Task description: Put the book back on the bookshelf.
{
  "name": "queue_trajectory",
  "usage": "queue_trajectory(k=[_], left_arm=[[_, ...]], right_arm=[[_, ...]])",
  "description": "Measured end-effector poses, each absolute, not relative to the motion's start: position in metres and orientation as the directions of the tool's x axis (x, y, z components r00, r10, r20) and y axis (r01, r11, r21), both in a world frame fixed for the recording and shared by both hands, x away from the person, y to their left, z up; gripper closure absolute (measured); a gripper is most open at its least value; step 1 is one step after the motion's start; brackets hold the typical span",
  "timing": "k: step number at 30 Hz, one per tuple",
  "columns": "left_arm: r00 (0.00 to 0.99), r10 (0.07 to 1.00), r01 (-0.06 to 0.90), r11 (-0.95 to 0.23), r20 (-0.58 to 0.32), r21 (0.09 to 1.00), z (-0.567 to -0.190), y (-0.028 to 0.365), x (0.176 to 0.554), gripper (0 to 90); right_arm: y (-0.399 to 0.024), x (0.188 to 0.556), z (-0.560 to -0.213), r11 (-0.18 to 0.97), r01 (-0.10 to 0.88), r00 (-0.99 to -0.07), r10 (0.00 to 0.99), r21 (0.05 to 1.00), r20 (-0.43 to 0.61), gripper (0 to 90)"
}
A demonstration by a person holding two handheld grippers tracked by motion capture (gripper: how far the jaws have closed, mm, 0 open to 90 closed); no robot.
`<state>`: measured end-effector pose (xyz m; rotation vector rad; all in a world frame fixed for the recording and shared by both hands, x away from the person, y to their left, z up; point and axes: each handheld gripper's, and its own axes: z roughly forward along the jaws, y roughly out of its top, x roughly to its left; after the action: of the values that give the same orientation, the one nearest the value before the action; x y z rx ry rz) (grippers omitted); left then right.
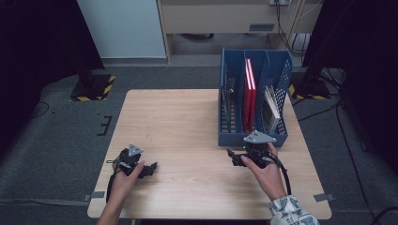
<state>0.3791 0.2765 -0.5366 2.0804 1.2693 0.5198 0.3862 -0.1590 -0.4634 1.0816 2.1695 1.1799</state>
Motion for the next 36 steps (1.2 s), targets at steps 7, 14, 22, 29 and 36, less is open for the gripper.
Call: queue_trajectory(k=[7,14,22,29,36], left_arm=[[0.456,0.89,0.638,-0.33,0.005,0.696,-0.537,0.277,0.379,0.0],[0.456,0.89,0.638,-0.33,0.005,0.696,-0.537,0.277,0.379,0.0],[0.456,0.89,0.638,-0.33,0.005,0.696,-0.537,0.277,0.379,0.0],[0.456,0.89,0.638,-0.331,0.005,0.696,-0.537,0.277,0.379,0.0],[0.456,0.89,0.638,-0.33,0.005,0.696,-0.537,0.277,0.379,0.0]], right_arm=[[-0.139,0.385,-0.47,0.368,0.422,-0.636,0.771,0.829,-0.018,4.6],[-0.121,0.383,-0.478,0.391,0.434,-0.661,0.75,0.812,-0.008,4.6],[-0.101,0.383,-0.486,0.425,0.442,-0.685,0.729,0.79,-0.008,4.8],[-0.084,0.382,-0.495,0.456,0.451,-0.7,0.714,0.767,-0.013,4.9],[-0.067,0.381,-0.504,0.474,0.463,-0.711,0.703,0.749,-0.006,5.2]])
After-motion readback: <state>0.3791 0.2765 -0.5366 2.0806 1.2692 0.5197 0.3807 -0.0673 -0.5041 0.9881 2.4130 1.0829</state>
